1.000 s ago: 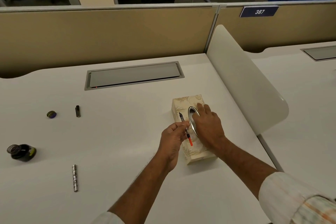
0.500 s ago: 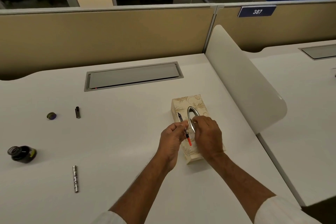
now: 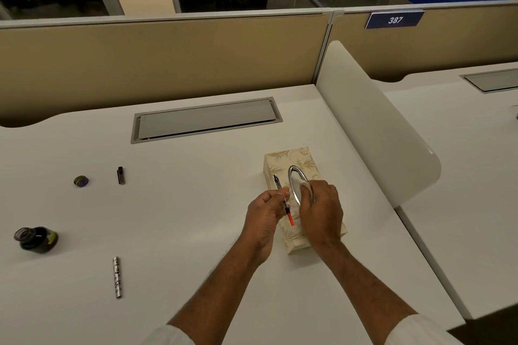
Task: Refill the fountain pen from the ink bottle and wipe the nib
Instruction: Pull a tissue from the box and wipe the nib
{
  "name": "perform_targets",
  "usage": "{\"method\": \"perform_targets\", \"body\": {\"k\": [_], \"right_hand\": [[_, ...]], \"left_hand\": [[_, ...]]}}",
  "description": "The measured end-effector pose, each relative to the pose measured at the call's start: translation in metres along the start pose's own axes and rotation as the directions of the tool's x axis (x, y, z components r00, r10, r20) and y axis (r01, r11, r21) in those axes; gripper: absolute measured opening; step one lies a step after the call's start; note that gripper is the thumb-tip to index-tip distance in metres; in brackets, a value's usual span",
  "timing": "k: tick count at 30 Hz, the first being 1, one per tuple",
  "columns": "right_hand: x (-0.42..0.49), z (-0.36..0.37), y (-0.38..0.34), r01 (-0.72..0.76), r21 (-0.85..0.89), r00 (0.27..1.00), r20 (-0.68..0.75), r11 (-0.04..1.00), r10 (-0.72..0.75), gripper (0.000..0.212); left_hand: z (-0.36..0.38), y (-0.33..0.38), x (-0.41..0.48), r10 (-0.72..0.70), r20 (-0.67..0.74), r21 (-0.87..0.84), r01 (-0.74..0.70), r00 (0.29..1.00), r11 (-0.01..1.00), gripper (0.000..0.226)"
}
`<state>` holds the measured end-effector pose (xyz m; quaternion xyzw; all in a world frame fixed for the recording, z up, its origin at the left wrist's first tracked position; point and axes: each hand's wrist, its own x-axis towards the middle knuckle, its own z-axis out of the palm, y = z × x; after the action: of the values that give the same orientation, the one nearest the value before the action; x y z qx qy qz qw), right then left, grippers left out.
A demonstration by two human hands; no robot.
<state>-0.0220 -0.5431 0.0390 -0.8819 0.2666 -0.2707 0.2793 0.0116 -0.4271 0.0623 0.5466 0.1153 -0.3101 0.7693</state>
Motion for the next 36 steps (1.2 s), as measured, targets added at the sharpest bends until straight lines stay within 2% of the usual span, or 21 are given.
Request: {"method": "perform_targets", "body": {"k": [3,10,18,21,24,27,32,36], "right_hand": [[-0.002,0.000,-0.003,-0.075,0.123,0.997,0.007,0.990,0.075,0.022],[0.001,-0.008,-0.015,-0.180,0.333,0.982,0.011,0.926,0.187,0.020],[0.010,-0.022,-0.032,-0.174,0.438,0.970,-0.079,0.882,0.231,0.020],[0.014,-0.027,-0.039,-0.193,0.475,0.964,-0.072,0.859,0.256,0.019],[0.018,-0.030,-0.044,-0.246,0.536,0.953,-0.019,0.807,0.304,0.019],[0.022,-0.032,-0.056,-0.322,0.626,0.929,0.067,0.710,0.363,0.020],[0.020,-0.038,-0.090,-0.389,0.714,0.910,0.200,0.582,0.362,0.020],[0.010,-0.043,-0.121,-0.440,0.739,0.888,0.273,0.510,0.370,0.015]], "left_hand": [[0.000,0.002,0.000,-0.011,0.006,-0.011,0.011,1.000,1.000,0.027],[-0.001,0.006,-0.002,-0.017,0.032,-0.025,0.017,0.999,1.000,0.021],[0.001,0.009,-0.004,-0.025,0.025,0.026,0.024,0.999,0.999,0.023],[-0.001,0.014,-0.008,-0.004,0.043,0.035,0.002,0.999,0.999,0.022],[-0.008,0.022,-0.015,0.030,0.077,0.063,-0.035,0.997,0.997,0.022],[-0.015,0.033,-0.025,0.066,0.117,0.121,-0.080,0.991,0.989,0.022],[-0.026,0.060,-0.049,0.126,0.180,0.139,-0.152,0.976,0.979,0.021],[-0.038,0.077,-0.070,0.125,0.206,0.118,-0.151,0.971,0.981,0.019]]}}
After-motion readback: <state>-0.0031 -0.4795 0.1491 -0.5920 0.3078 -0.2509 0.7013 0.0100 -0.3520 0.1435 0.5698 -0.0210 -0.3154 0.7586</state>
